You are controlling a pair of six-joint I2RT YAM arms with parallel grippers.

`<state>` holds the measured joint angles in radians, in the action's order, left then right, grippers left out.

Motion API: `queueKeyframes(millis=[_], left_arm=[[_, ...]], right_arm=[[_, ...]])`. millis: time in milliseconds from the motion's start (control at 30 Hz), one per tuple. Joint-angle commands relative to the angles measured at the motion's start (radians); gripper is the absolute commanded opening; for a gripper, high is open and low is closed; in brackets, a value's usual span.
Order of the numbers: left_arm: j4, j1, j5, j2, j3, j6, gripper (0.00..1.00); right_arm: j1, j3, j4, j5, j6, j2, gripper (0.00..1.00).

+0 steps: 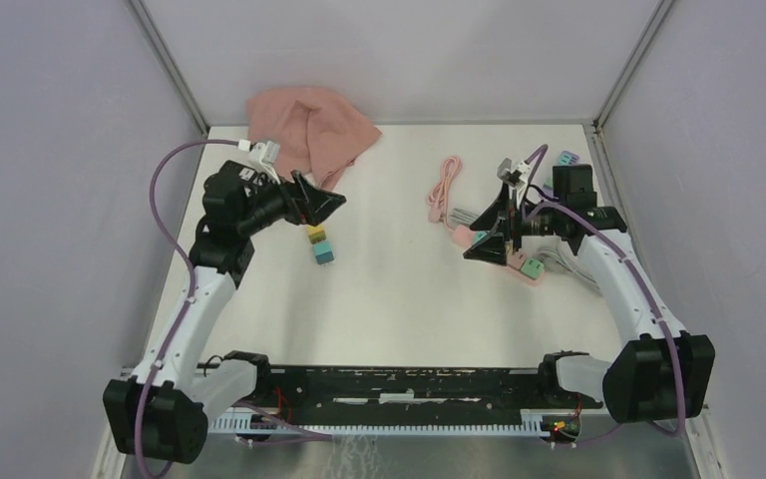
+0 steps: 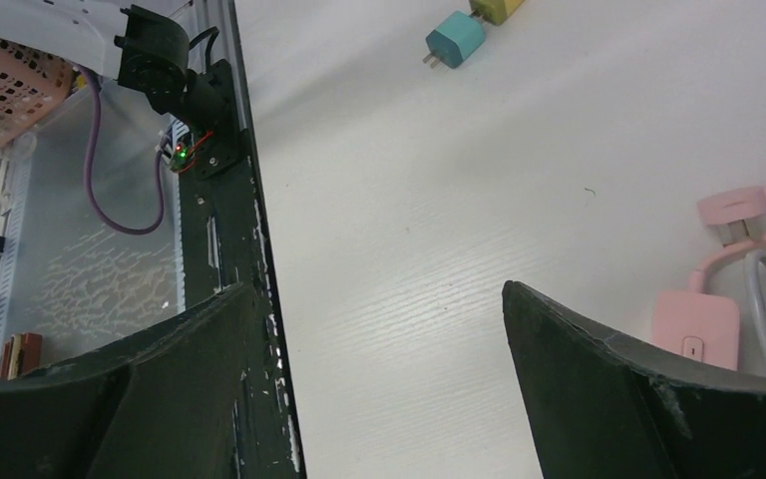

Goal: Pull the plug off the socket
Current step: Place the socket at the corner of the board, then move the socket to the center of the board.

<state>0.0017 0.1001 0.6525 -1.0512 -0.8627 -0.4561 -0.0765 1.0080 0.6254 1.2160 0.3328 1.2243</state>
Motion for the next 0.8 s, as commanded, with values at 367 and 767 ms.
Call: queueKeyframes(millis=[367,767], left_arm=[[0.041,0.098,0.057,0.269,0.19,0.276,0.99],[0.021,0.098,0.035,0.242,0.183,0.264,0.99]], right_arm=[[0.132,0.062,0.06,-0.024,0.095,0.016,1.0],[0.179,0.06,0.065,-0.042,0.104,0.014,1.0]])
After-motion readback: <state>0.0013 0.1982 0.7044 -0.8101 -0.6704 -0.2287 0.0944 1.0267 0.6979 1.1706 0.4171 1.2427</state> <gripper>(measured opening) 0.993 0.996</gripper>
